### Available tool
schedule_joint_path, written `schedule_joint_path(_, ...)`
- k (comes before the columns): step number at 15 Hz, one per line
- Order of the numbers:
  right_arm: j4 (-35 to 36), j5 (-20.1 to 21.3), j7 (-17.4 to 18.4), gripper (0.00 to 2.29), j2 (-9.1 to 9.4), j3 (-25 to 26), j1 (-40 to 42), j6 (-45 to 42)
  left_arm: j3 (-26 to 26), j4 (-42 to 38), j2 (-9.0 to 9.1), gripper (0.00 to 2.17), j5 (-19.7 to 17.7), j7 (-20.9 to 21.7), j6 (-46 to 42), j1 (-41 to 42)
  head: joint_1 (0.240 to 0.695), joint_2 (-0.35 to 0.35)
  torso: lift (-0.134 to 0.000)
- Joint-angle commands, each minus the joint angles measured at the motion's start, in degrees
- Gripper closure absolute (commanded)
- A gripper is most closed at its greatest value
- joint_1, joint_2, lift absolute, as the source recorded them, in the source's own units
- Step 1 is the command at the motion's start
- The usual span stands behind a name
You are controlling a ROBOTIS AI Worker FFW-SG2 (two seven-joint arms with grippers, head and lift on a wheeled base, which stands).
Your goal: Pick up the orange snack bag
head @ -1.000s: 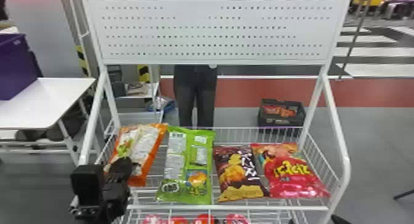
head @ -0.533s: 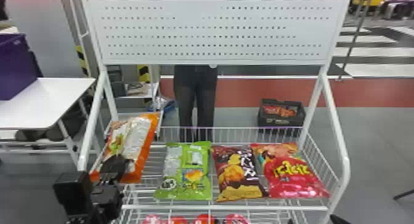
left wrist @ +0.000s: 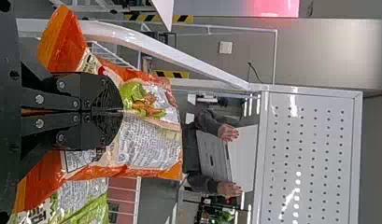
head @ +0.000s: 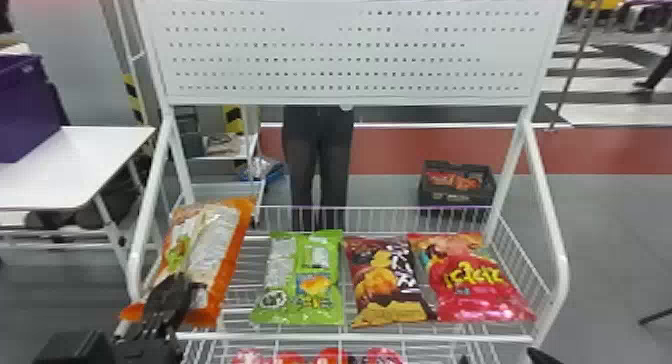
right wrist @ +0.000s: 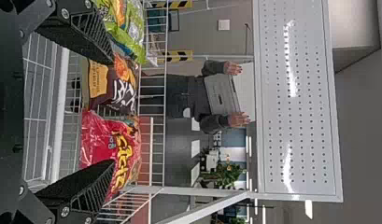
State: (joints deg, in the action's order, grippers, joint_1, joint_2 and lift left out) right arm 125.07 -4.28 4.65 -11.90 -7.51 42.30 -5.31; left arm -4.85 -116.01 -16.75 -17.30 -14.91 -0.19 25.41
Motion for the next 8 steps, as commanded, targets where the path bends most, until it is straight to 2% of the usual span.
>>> schedule_joint_path(1,-0.01,0.06,0.01,0.14,0.04,-0.13,-0.02,0.0,-0.07,-1.15,-0.47,1.26,0.08,0.23,-4.07,3.77,0.499,0.0,0.0)
schedule_joint_path(8,-0.01,0.32,0.01,0.14,0.04,-0.84,0.33,0.0,1.51,-2.29,-1.18,1.26,0.78,1.29,-14.26,11.86,0.499,0.0,0.0)
